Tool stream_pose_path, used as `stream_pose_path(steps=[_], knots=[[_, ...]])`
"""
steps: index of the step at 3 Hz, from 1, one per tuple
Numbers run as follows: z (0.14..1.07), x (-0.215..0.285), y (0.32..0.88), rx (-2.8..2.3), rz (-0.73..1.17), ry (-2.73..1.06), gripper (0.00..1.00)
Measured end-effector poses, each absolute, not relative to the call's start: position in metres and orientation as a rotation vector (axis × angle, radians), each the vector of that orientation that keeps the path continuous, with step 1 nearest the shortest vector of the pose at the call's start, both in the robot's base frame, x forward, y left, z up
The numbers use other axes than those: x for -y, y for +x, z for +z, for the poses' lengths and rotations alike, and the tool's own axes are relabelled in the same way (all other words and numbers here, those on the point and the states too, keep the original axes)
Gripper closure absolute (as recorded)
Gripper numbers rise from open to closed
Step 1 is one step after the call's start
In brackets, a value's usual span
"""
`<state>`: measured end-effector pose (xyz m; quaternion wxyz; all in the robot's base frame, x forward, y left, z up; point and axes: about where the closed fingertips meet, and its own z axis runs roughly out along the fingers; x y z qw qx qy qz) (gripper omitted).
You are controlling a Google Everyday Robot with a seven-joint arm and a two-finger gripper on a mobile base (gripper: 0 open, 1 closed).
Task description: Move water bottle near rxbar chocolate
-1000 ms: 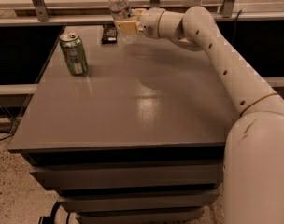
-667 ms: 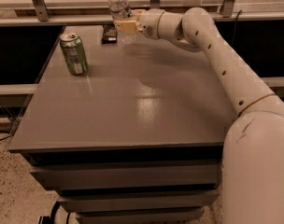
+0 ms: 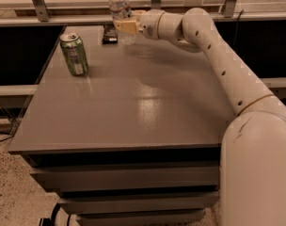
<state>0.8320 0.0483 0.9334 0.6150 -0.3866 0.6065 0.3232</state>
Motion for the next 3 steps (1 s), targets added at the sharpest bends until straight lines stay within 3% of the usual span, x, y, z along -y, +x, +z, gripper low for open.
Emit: stream_pose_path(steps=[2, 3], knots=[[0.919, -0.044, 0.833, -1.424, 0.761, -0.849, 0.13], [0.912, -0.041, 0.834, -1.418, 0.772, -0.819, 0.0]])
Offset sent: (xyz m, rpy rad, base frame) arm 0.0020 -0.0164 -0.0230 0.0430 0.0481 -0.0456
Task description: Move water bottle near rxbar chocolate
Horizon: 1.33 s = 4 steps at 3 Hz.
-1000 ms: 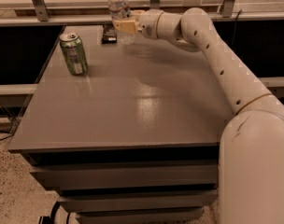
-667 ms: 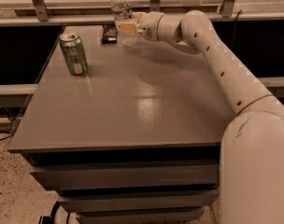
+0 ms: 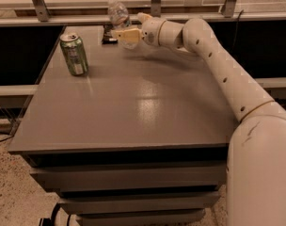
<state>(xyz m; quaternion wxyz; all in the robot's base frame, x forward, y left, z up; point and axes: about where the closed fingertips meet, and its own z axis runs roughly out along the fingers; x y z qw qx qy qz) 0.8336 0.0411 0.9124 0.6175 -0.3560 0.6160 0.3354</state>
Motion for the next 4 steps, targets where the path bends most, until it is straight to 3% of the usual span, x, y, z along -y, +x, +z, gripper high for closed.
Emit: stream_pose_path(steps=[4], knots=[[0.907, -0.015, 0.817, -1.441, 0.728, -0.817, 0.0]])
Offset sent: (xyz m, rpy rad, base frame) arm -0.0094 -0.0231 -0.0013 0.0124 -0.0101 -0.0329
